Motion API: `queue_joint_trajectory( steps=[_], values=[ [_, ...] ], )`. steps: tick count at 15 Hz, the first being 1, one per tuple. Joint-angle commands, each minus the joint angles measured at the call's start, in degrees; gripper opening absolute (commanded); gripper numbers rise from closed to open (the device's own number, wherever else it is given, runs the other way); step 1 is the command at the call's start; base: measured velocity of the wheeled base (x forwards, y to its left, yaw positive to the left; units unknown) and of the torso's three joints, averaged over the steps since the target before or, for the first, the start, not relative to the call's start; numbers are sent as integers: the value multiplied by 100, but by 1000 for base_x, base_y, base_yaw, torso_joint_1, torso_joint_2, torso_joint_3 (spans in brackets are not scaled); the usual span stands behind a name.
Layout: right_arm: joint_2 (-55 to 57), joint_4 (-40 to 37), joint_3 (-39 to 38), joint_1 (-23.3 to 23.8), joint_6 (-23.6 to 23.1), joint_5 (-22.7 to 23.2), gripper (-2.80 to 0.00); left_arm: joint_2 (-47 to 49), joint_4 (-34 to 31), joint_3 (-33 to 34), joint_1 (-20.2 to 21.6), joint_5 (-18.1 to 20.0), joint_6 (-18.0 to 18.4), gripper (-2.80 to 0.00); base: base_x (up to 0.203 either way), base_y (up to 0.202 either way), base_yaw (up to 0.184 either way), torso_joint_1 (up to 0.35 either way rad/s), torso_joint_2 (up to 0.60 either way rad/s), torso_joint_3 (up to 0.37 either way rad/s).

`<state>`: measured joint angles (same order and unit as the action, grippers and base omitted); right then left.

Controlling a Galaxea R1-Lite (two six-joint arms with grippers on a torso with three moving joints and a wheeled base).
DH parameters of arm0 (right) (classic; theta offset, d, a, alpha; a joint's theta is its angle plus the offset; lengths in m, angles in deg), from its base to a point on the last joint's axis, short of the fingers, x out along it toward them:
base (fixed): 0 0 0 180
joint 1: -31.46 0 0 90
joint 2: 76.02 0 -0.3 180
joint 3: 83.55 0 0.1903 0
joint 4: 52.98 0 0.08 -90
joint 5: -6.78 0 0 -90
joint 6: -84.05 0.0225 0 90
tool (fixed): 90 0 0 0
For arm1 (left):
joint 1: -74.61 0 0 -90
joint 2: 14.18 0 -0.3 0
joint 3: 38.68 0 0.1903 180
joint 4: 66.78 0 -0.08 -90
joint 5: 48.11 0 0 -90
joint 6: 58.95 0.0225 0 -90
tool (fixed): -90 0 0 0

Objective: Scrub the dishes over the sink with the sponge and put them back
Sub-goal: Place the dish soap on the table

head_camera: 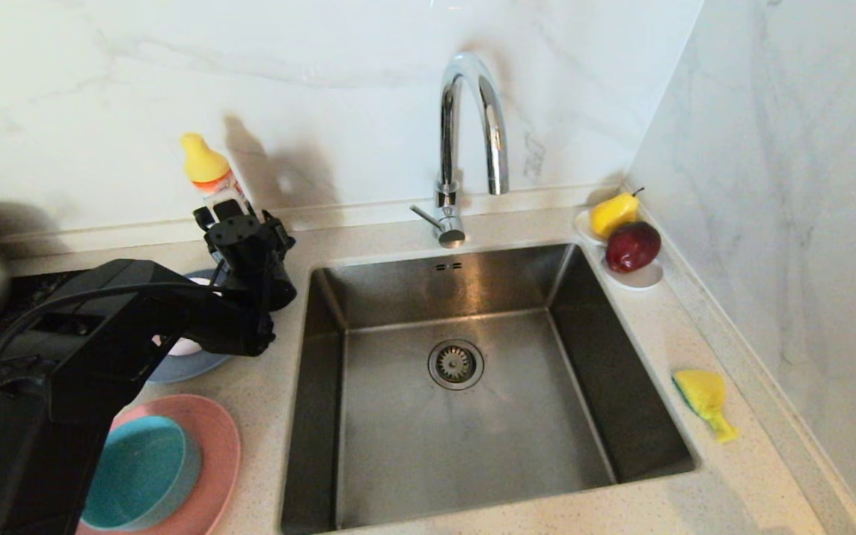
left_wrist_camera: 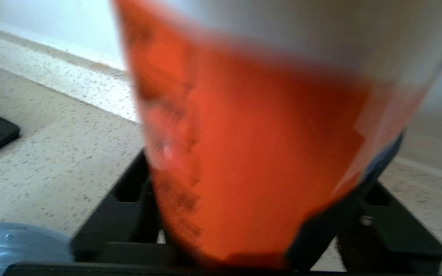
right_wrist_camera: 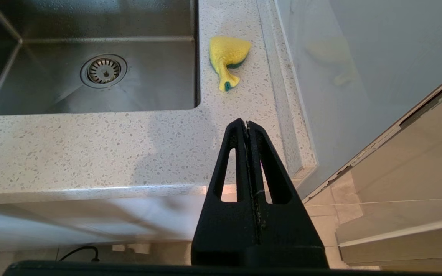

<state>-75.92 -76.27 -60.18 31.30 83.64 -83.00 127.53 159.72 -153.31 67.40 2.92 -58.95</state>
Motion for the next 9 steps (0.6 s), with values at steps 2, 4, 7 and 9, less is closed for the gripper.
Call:
queue_joint_trajectory(
  steps=[2, 4, 7, 9],
  values=[
    [-1, 1, 0, -2, -4, 4, -280, -81, 36, 13, 1, -23, -17, 0, 0, 0, 0, 0, 0, 0],
    [-1, 1, 0, -2, -4, 4, -280, -132, 36, 13, -7, -23, -26, 0, 0, 0, 0, 0, 0, 0],
    [-1, 1, 0, -2, -4, 4, -280, -439, -13, 73, -1, -23, -24, 0, 0, 0, 0, 0, 0, 0],
    [-1, 1, 0, -2, -4, 4, -280, -845, -73, 200, 0, -23, -8, 0, 0, 0, 0, 0, 0, 0]
  ],
)
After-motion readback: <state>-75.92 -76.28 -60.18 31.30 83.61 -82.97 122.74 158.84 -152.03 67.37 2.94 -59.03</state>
